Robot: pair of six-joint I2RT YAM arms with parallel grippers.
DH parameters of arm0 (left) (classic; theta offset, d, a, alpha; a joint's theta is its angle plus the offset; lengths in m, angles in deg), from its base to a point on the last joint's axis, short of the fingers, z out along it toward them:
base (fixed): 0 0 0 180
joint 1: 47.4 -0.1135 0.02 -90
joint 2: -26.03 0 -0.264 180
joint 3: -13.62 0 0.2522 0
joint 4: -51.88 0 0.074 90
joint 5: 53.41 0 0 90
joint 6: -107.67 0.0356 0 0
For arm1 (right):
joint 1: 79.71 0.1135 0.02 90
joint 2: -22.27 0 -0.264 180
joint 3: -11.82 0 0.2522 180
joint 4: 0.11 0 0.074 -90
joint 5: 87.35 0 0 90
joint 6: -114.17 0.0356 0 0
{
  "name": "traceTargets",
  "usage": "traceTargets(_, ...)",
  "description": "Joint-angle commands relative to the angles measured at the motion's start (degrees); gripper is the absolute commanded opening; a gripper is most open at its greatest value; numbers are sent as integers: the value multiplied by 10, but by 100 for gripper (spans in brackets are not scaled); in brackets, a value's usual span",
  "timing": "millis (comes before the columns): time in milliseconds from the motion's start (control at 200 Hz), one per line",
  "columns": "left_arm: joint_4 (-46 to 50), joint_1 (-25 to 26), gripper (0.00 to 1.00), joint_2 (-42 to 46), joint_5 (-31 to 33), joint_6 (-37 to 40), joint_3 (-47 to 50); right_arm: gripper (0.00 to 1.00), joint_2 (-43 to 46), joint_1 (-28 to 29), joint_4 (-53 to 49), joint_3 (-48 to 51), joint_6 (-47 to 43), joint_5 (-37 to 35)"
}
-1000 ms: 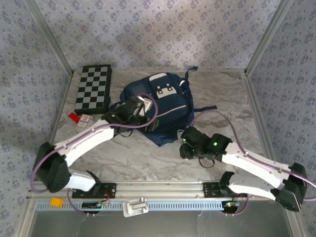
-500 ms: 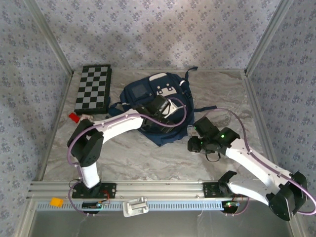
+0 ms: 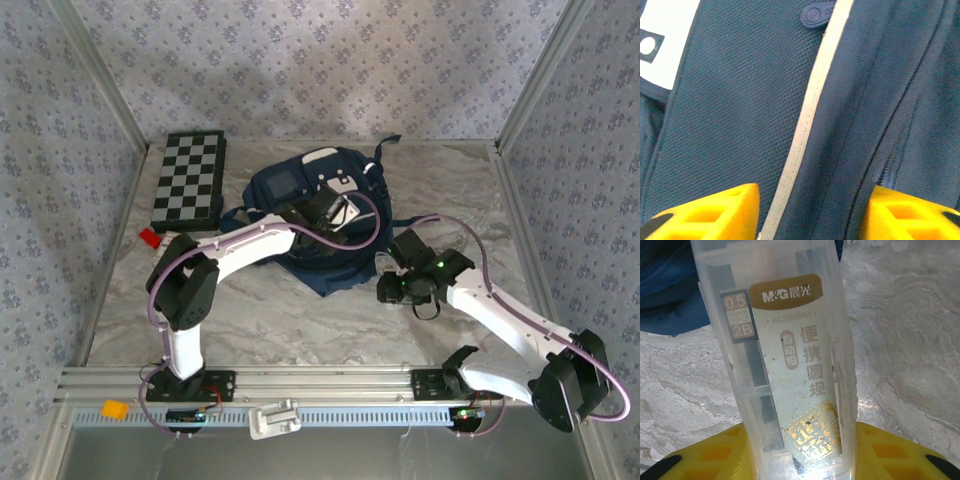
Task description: Pack the student bag
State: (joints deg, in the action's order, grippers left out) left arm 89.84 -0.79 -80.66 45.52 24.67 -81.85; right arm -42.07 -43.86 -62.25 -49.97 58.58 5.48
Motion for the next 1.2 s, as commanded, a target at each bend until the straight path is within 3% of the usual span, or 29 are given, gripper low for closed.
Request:
traceTargets(0,2,-17,37,22,-1,-15,-32,43,-17,-3,17,-33,-21,-2)
traceTargets(265,15,-18,0,11,-16,-23,-53,43,-103,-5,39,-91,-42,10)
traceTargets(600,-10,-18,0,66,-27,-148,-60,43,-209,-50,61,-169,-36,21)
traceTargets(870,7,-17,0,41,-59,-232,-103,47,-299,-63,62,-255,-12,-4)
traceTargets(1014,-8,-18,0,47,-58,-245,-87,52,-341,-70,89,-282,-1,-3)
traceTargets(1194,-7,-24,0,52,-54,-256,-79,67,-369,-71,116,-296,-1,14)
